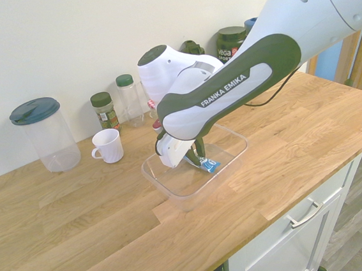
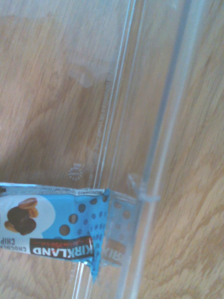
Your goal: Put the protein bar into the container
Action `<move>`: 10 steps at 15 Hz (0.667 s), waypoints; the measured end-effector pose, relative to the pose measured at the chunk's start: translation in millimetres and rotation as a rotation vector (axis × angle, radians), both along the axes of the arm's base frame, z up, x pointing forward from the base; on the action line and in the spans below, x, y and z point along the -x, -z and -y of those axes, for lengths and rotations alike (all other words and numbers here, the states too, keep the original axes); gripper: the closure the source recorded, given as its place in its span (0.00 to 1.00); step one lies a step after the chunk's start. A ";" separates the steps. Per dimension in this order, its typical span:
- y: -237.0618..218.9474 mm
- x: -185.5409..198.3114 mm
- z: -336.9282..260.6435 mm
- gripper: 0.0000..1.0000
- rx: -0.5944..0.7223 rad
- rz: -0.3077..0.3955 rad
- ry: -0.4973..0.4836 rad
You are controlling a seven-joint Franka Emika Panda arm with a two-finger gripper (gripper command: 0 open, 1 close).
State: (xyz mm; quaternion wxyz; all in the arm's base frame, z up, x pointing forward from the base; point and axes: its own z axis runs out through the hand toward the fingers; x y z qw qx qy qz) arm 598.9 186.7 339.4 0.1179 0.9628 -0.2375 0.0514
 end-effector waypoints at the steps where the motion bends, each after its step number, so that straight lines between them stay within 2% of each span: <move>1: 0.1 -0.4 0.6 0.00 0.000 0.000 0.001; 7: -3.2 -2.0 1.6 0.00 -0.006 0.015 0.002; 10: -36.2 4.4 0.6 0.00 -0.021 0.069 -0.003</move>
